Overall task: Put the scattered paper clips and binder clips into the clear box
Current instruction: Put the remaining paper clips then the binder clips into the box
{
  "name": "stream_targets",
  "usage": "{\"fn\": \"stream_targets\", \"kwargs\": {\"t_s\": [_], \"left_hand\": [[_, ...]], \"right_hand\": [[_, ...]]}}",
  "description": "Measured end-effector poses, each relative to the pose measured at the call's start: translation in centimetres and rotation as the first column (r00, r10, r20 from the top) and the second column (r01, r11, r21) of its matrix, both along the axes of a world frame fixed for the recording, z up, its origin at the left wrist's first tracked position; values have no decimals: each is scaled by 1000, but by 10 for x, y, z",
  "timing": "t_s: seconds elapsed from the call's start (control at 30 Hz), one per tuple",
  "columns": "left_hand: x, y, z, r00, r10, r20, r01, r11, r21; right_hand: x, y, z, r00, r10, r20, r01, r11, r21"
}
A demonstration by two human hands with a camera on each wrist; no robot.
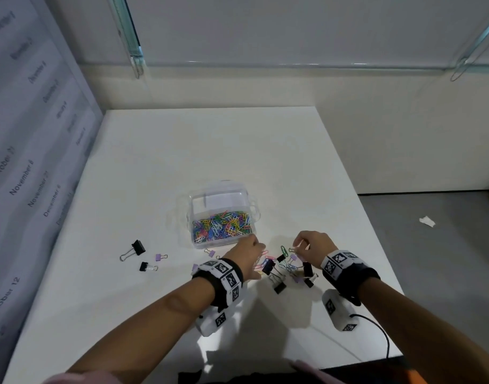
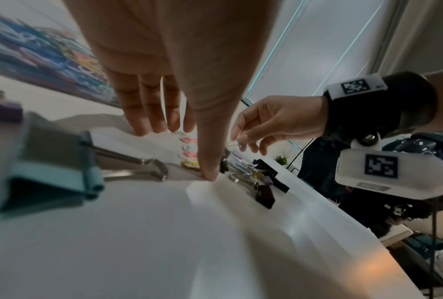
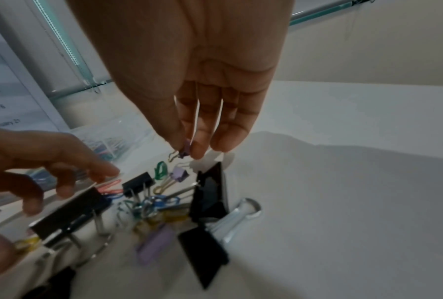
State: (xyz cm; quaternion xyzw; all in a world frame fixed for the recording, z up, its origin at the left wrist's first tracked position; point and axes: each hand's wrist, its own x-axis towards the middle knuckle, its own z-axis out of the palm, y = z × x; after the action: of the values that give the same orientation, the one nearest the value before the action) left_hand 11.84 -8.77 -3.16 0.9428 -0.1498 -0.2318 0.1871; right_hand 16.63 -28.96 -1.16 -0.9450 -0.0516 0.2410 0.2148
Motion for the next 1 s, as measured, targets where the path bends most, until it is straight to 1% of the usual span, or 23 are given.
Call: {"fn": "stream_targets", "kwargs": {"t_s": [0.07,0.2,0.27,0.33,0.37,0.47,0.6,0.7,0.8,0.9,0.97,1.0], "left_hand": [[2,-3,-2,1000,2,6,-2,1000,-24],[4,-9,-4,1000,23,12,-22,996,-83],[5,-12,-6,999,24,24,-22,995,-93],[5,-13,-9,999,22,44,-18,996,-89],[6,-14,-10,998,19,53,-14,996,-83],[5,-14,-11,998,-10,60,14,998,-67],[-1,-9,-15,998,-12,70,18,996,-82],[-2,-4,-18,997,-15,70,19,998,-59],[0,1,-17,999,4,45,-3,1000,-22],[1,4,-16,997,67,39,-65,997,-41],[1,7,-14,992,123,21,-121,990,-75],[2,9,-13,990,139,3,-138,987,-85]], "right_hand": [[0,-3,-1,1000,4,1,-4,1000,-15],[-6,3,-4,995,92,46,-92,996,-3],[-11,10,-3,984,175,32,-175,985,8],[-19,18,-5,958,285,21,-285,958,14],[-24,22,-8,948,315,44,-316,948,26],[-37,29,-18,944,301,133,-312,947,73],[-35,29,-22,970,216,109,-227,969,101],[-34,21,-22,977,170,127,-187,973,135],[-42,13,-23,966,181,183,-209,966,151],[-50,4,-26,967,217,136,-238,957,167],[-46,2,-21,961,246,123,-262,956,135],[-42,4,-17,965,240,101,-250,963,97]]}}
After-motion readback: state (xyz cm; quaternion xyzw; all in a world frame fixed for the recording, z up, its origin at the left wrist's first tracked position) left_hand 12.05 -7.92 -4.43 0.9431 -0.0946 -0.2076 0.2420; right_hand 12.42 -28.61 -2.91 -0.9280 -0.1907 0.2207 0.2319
